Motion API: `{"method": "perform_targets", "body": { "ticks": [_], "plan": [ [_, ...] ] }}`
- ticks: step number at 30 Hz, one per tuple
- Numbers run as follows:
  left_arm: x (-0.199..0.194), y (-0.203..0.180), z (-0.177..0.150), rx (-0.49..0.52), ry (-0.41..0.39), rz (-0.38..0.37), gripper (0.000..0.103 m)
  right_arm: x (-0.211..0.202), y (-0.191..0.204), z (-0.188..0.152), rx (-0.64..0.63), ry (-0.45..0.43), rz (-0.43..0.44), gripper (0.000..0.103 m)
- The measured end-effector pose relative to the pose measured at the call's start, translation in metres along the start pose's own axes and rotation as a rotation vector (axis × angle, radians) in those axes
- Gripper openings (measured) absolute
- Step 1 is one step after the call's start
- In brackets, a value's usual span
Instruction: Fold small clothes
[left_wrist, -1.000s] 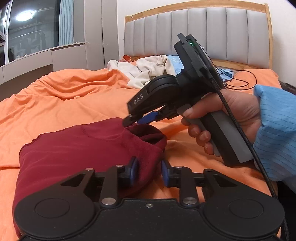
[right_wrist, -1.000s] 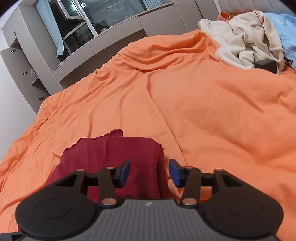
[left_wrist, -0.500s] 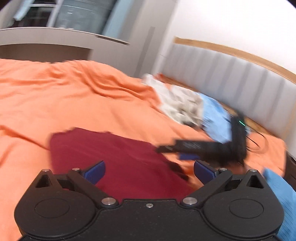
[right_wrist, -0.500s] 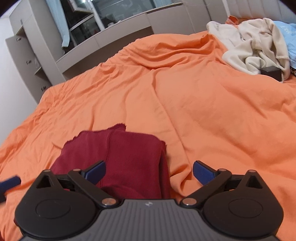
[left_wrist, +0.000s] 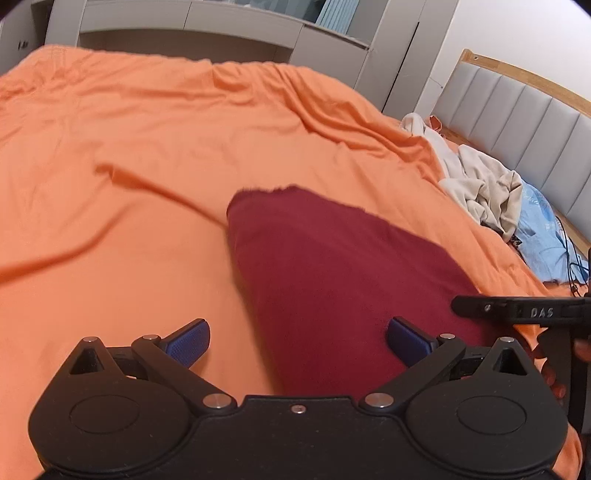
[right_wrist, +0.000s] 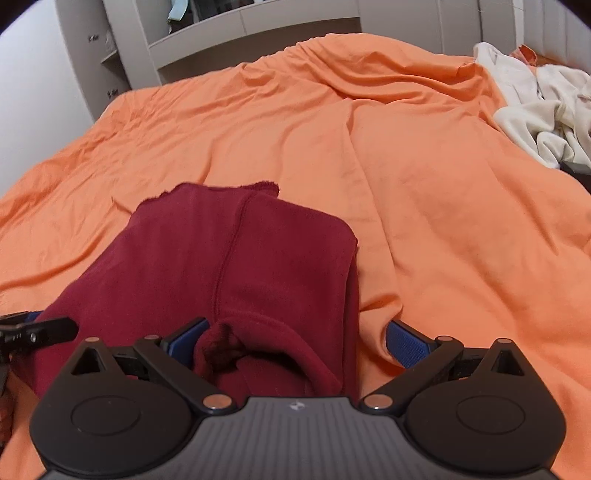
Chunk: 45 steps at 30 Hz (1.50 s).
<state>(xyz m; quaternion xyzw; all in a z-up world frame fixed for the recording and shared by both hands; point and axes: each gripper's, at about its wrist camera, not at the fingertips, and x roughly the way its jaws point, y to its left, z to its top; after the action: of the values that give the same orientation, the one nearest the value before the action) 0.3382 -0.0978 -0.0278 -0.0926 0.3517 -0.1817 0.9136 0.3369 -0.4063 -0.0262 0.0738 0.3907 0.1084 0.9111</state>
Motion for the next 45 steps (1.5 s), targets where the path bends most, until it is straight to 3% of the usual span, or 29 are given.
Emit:
{"method": "perform_targets", "body": {
  "ticks": [4,7,11,17,28,35,45],
  "plan": [
    [0.006,0.019,-0.011,-0.085,0.006,-0.056,0.103,-0.013,-0.01,0.001,0.03,-0.048,0.037,0.103],
    [0.006,0.025,-0.019,-0.11,-0.007,-0.086,0.103,-0.017,-0.03,0.005,0.161,-0.089,0.102,0.103],
    [0.005,0.025,-0.023,-0.118,-0.028,-0.1,0.103,-0.013,-0.059,0.005,0.345,-0.094,0.113,0.103],
    [0.005,0.026,-0.027,-0.127,-0.042,-0.11,0.103,0.005,-0.089,0.004,0.539,-0.119,0.256,0.103],
    [0.006,0.026,-0.027,-0.129,-0.044,-0.109,0.103,0.017,-0.085,0.007,0.523,-0.228,0.276,0.091],
    [0.006,0.026,-0.028,-0.13,-0.046,-0.108,0.103,0.037,-0.065,0.006,0.457,-0.085,0.201,0.067],
    [0.007,0.024,-0.026,-0.127,-0.052,-0.092,0.103,0.028,-0.045,0.002,0.362,-0.073,0.142,0.05]
  ]
}}
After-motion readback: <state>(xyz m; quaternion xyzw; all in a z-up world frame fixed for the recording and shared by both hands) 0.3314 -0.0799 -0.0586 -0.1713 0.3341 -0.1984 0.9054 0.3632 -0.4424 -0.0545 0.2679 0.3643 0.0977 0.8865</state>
